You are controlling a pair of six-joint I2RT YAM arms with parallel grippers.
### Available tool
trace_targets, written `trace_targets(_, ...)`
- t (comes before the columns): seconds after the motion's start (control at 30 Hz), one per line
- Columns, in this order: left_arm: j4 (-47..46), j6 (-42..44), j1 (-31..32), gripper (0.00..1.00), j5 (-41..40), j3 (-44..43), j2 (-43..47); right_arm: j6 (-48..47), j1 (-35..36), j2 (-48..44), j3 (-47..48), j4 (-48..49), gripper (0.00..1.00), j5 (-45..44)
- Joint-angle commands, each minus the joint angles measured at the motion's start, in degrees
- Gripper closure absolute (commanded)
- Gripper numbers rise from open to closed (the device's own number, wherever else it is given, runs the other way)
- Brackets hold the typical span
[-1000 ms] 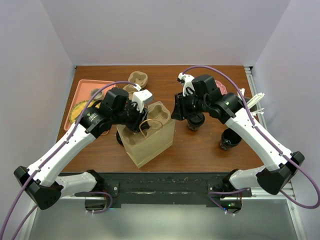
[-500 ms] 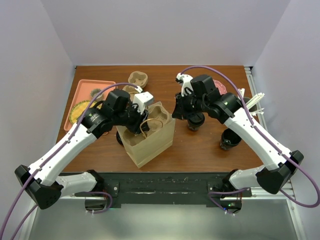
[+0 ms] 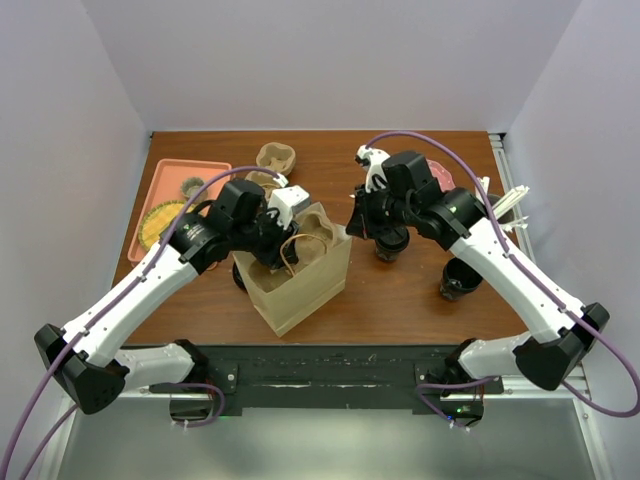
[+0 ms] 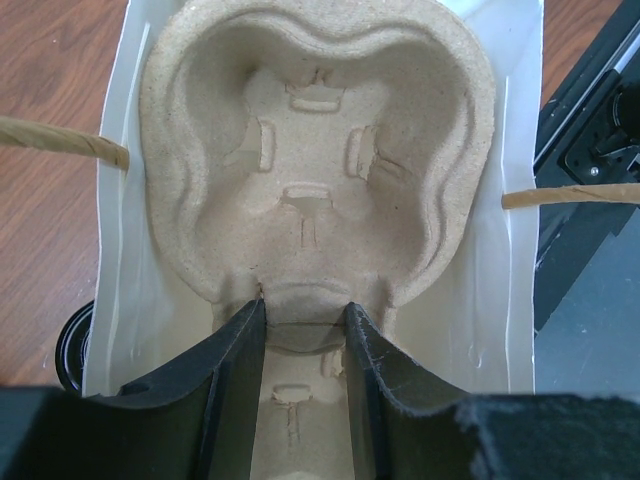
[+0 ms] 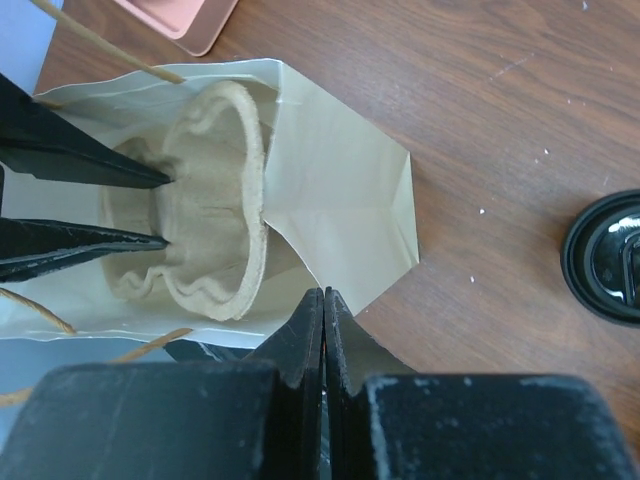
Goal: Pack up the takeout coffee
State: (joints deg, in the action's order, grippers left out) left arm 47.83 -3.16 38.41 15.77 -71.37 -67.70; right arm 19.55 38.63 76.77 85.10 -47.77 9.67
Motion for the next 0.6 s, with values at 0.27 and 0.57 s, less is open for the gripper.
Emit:
trace_targets(0.27,1.65,0.96,0.52,1.0,-0.21,-1.75,-2.61,4.53,0.13,-5.14,-2.75,2.94,1.0,-1.85)
trace_targets(0.57,0.51,-0.88,0.52,0.53,0.4,-9.2,-5.24,6.2,0.13,-6.81,-3.8,2.95,1.0,-3.34)
